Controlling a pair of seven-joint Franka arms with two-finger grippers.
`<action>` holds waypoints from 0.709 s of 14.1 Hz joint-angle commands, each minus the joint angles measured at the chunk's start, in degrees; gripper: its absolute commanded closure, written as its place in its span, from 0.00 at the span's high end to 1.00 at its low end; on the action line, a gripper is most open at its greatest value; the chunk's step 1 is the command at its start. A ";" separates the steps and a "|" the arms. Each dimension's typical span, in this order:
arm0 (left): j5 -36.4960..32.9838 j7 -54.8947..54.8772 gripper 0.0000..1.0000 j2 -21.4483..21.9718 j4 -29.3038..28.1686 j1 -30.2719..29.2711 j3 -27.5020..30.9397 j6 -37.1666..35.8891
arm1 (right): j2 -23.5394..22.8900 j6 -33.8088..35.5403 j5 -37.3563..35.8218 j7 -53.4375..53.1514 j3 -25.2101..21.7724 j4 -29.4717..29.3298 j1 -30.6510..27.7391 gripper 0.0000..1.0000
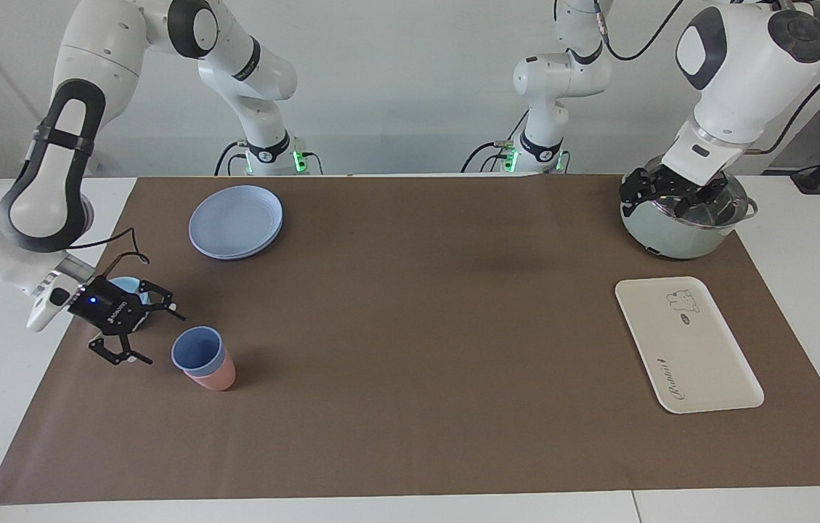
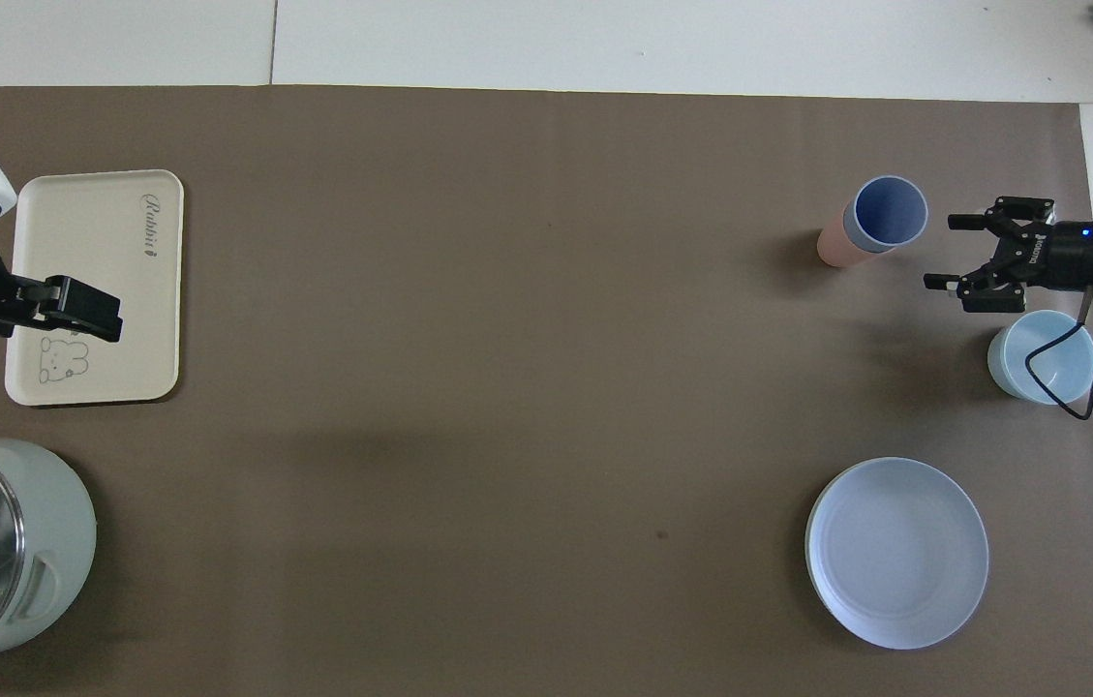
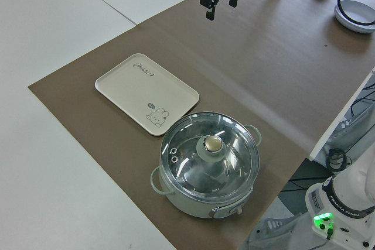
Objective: Place cup on tray
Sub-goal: 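Lower the right gripper around the stacked cups and close it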
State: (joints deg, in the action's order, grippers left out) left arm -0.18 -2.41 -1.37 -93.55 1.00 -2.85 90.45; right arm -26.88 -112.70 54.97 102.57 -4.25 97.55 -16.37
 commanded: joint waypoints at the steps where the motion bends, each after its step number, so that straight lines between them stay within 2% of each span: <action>1: -0.97 0.48 1.00 1.90 -2.08 0.05 -0.05 0.79 | -1.50 -0.94 5.74 5.26 0.65 0.89 -0.94 1.00; 3: -0.97 0.48 1.00 1.90 -2.08 -0.12 0.03 0.26 | -2.13 -1.03 9.88 7.64 0.65 1.67 -0.59 1.00; 6: -0.97 0.31 1.00 2.25 -2.34 -0.57 0.12 0.08 | -1.95 -1.90 10.33 8.00 0.65 2.82 -0.59 1.00; 10: -0.97 0.39 1.00 2.34 -2.34 0.40 -0.49 0.18 | -1.95 -3.48 16.39 12.56 0.65 5.72 0.03 1.00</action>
State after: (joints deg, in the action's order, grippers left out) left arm -0.18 -2.41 -1.05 -93.55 1.03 -3.13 90.41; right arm -29.45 -113.93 68.46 111.82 -4.17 100.89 -16.18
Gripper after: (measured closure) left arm 0.000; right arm 0.000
